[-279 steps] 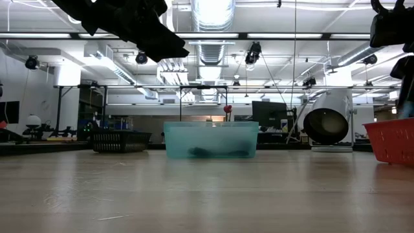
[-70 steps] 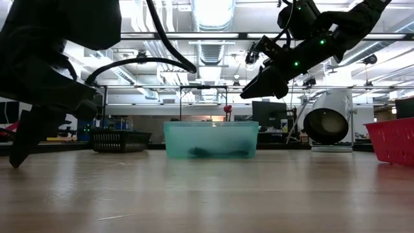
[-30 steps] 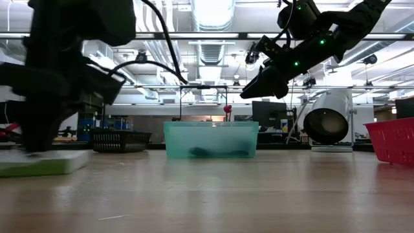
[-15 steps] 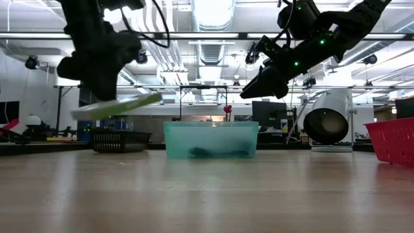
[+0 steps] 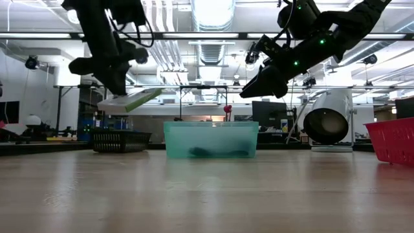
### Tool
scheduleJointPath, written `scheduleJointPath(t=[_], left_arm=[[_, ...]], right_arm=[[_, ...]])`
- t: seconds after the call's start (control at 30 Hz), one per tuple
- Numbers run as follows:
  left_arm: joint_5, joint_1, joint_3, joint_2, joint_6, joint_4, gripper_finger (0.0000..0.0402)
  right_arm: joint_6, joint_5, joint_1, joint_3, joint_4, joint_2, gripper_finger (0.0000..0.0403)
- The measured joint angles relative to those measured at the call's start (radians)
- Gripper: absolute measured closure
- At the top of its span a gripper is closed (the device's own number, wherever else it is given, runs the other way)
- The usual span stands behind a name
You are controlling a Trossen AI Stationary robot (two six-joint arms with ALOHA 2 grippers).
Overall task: Pick and place items into bin
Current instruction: Put the white card reader box into the black bin
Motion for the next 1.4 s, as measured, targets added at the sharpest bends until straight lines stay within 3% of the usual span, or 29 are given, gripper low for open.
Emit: scheduleJointPath(t=[0.4,0.7,1.13,1.4], left_arm=[[0.017,0.353,0.030,0.030,0.257,0.036,0.0398],[0.028,0.544,0.020,0.098,0.299,0.087,0.0398],[0.115,0.590,0.032,0.274,0.355,0.130,0.0398],[0.146,0.590,0.039,0.292,0.448,0.125,0.0386]], right_arm=[[0.000,0.000,0.000,0.000,0.001,0.000,0.0177],[0.000,0.000,0.000,0.000,0.002,0.000,0.0177],[-0.019,-0.001,0.000,0.000,0.002,0.000,0.0177],[-0.019,-0.001,0.000,0.000,0.002,0.000,0.0177]])
